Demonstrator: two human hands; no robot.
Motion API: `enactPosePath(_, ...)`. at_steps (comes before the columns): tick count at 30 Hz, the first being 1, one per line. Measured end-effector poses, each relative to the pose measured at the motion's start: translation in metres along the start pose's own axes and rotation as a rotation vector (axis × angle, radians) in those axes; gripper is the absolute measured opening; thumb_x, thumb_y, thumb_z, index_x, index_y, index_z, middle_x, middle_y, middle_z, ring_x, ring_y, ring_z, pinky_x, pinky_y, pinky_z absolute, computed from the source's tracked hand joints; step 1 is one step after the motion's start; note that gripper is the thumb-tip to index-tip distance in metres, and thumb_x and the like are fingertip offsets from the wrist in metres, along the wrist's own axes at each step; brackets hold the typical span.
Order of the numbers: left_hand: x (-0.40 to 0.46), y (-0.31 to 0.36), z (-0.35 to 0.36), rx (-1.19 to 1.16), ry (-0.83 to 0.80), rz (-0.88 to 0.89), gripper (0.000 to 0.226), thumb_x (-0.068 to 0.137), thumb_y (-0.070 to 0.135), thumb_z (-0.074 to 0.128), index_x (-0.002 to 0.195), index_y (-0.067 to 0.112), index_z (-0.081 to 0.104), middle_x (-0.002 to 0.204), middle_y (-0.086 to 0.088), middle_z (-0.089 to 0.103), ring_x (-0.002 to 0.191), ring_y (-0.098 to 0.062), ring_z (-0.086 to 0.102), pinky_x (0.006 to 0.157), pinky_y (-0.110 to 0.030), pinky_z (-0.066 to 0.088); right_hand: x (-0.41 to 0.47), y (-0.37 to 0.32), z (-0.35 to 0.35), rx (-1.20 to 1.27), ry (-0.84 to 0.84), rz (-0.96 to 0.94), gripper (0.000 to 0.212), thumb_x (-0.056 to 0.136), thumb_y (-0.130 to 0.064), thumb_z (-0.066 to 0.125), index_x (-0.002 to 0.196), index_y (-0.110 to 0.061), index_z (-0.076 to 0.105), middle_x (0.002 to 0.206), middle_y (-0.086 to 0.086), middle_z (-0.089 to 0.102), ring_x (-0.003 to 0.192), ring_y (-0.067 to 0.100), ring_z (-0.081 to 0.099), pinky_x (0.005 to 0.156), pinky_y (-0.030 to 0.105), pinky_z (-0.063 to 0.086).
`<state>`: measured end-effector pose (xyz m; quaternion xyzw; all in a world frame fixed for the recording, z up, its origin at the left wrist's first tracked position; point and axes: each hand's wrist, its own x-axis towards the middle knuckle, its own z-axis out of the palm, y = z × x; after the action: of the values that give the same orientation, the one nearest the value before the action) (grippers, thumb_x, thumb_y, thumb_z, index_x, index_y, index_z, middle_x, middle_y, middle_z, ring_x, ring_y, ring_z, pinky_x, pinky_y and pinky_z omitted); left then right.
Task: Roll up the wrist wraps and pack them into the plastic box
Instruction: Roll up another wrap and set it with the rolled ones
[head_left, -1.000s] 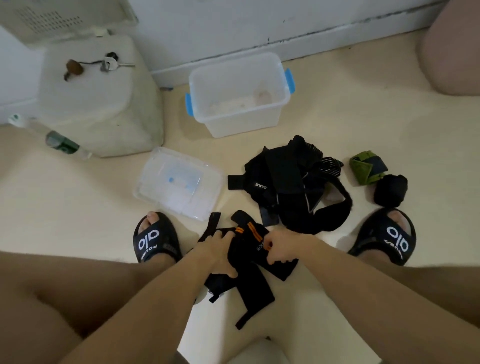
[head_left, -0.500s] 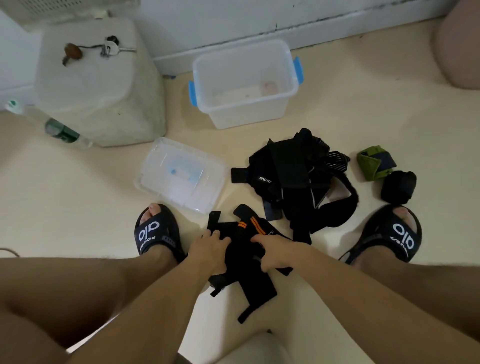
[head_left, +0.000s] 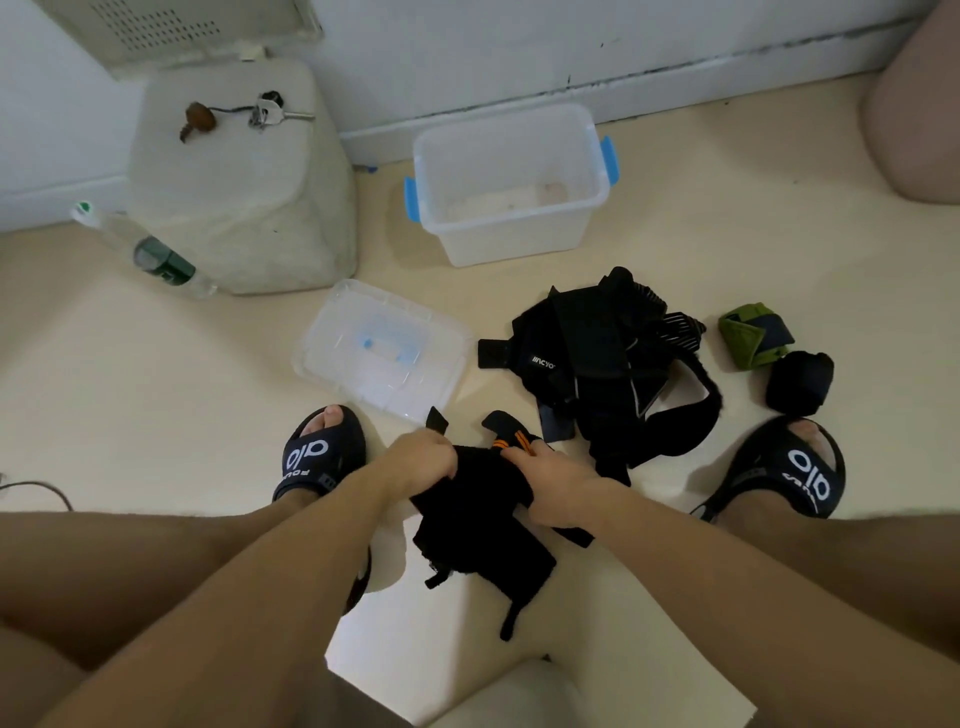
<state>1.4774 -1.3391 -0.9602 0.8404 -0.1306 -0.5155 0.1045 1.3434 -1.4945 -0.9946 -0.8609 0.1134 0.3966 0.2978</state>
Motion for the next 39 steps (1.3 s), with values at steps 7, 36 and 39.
enactPosePath(7, -0.031, 0.023, -0.043, -0.759, 0.115, -0.067, 0.011, 0.072, 0.019, 0.060, 0.066, 0.010, 0.063, 0.090, -0.014, 0.062, 0.082, -0.028, 0.060, 0.078, -0.029, 0.048, -0.009, -0.036, -0.021, 0.405, -0.222, 0.030, 0.073, 0.076, -0.004, 0.073, 0.142, -0.030, 0.056, 0.142, -0.001, 0.051, 0.133, 0.028, 0.048, 0.111, 0.041, 0.045)
enactPosePath(36, -0.025, 0.020, 0.009, -0.246, -0.206, 0.157, 0.027, 0.083, 0.032, 0.065, 0.096, 0.008, 0.065, 0.096, -0.010, 0.069, 0.095, -0.024, 0.068, 0.087, -0.033, 0.051, -0.055, 0.013, -0.079, 1.655, 0.386, 0.366, 0.031, 0.086, 0.010, 0.028, 0.068, -0.013, 0.038, 0.084, 0.006, 0.050, 0.077, 0.023, 0.052, 0.065, 0.033, 0.045)
enactPosePath(39, -0.030, 0.008, 0.002, -0.265, -0.192, 0.076, 0.019, 0.093, 0.025, 0.062, 0.100, 0.008, 0.066, 0.093, -0.010, 0.067, 0.089, -0.025, 0.069, 0.078, -0.027, 0.052, -0.062, 0.035, -0.081, 1.609, 0.450, 0.402, 0.035, 0.075, 0.009, 0.032, 0.074, -0.022, 0.017, 0.073, 0.001, 0.032, 0.062, 0.018, 0.037, 0.061, 0.029, 0.036)
